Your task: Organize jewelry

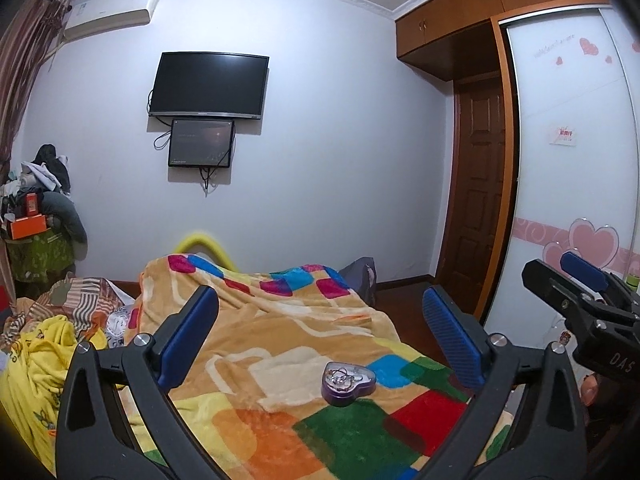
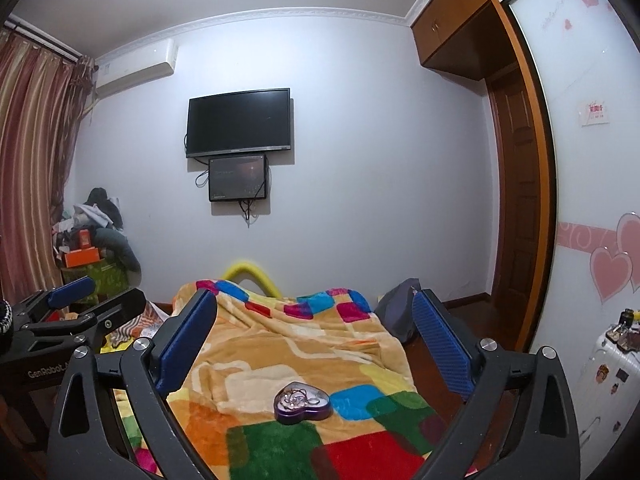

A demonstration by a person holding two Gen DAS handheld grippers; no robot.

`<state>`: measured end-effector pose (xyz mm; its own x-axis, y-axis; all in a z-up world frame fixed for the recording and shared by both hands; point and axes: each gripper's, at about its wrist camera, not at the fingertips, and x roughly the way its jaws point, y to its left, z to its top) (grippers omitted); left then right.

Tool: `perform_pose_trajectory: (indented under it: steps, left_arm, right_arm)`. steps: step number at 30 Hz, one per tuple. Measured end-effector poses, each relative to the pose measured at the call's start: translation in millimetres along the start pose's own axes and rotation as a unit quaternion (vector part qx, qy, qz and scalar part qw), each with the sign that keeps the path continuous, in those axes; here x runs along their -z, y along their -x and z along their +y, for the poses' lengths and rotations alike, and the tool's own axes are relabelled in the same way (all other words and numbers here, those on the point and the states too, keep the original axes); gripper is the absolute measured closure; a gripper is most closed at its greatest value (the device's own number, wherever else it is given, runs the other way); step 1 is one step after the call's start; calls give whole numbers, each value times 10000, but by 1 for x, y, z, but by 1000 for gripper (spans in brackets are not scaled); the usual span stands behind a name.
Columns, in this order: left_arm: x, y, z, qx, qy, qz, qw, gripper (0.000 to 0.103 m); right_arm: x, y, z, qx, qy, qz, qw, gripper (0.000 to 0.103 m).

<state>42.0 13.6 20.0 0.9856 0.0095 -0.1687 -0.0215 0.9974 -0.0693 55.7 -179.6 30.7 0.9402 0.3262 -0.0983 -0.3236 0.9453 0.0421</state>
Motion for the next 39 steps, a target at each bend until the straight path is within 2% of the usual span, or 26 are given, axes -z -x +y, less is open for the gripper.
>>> perform_pose_trajectory:
  steps: [14,39]
  left_arm:
    - [3,-6,0,5,13,121,9999,0]
    - [1,-9,-1,109,46,183,9998,0]
  right_arm:
    - [1,1,-3,-76,-102,181,9998,6]
    - [-2,5,-4,-110,-140,216,9996,6]
